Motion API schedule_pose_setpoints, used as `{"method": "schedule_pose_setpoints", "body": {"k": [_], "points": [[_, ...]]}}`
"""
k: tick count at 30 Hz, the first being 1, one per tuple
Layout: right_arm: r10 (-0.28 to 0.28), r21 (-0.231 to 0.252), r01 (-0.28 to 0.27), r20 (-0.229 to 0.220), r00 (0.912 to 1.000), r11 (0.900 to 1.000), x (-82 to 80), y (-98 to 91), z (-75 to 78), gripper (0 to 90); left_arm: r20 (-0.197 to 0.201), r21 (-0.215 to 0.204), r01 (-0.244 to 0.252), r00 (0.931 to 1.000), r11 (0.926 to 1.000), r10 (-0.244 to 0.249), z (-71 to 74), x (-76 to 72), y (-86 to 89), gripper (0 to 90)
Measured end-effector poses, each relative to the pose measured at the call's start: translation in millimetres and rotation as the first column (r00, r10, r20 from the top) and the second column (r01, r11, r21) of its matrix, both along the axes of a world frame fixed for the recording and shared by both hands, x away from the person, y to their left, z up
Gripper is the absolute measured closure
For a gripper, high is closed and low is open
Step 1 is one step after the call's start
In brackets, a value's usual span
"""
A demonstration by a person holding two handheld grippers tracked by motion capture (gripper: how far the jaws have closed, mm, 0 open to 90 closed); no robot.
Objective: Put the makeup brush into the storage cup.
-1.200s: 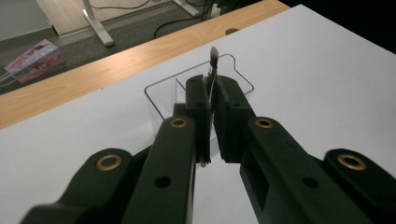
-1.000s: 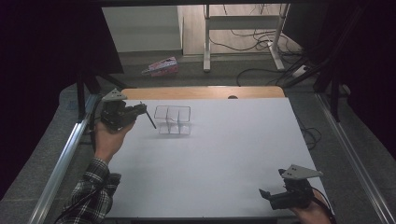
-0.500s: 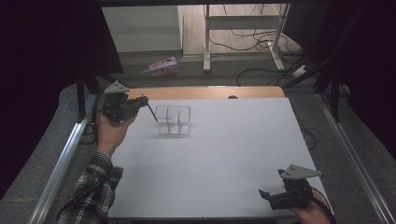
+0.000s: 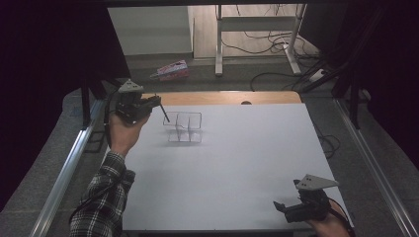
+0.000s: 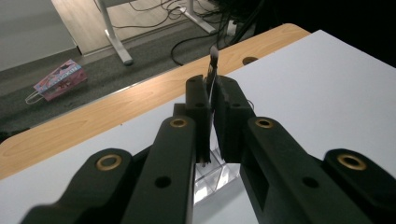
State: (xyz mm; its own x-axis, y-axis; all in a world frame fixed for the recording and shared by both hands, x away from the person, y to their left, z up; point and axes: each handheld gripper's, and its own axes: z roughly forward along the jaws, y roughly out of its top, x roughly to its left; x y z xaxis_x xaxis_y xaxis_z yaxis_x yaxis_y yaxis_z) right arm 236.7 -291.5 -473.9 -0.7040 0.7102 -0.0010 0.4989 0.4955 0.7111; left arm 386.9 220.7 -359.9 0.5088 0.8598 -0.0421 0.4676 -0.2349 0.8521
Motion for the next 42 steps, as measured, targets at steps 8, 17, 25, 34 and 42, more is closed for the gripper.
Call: {"method": "schedule_pose_setpoints", "body": {"k": [8,17,25,34,42], "points": [[0.002,0.0,-0.002,-0.002,1.0,1.0,0.2,0.0,-0.2,0.0,-0.012,-0.001,-0.004,0.9999,1.0,0.004,-8.0,9.7,-6.2,85.6],[0.006,-0.005,-0.007,-0.003,1.0,1.0,0.2,0.5,-0.4,0.0,-0.02,0.006,-0.011,0.9997,0.9999,0.011,-19.1,17.4,-13.4,85.6],[0.016,-0.015,-0.016,-0.004,0.9999,0.9998,0.1,1.5,-0.8,0.0,-0.032,0.001,-0.019,0.9993,0.9998,0.019,-28.9,21.0,-15.5,85.6],[0.018,-0.016,-0.018,-0.005,0.9998,0.9997,0.1,1.7,-0.9,0.0,-0.047,-0.004,-0.021,0.9987,0.9998,0.021,-40.5,23.1,-17.1,85.6],[0.018,-0.015,-0.018,-0.006,0.9998,0.9997,0.2,1.6,-1.0,0.1,-0.064,-0.006,-0.021,0.9977,0.9998,0.02,-51.6,25.3,-20.1,85.6]]}}
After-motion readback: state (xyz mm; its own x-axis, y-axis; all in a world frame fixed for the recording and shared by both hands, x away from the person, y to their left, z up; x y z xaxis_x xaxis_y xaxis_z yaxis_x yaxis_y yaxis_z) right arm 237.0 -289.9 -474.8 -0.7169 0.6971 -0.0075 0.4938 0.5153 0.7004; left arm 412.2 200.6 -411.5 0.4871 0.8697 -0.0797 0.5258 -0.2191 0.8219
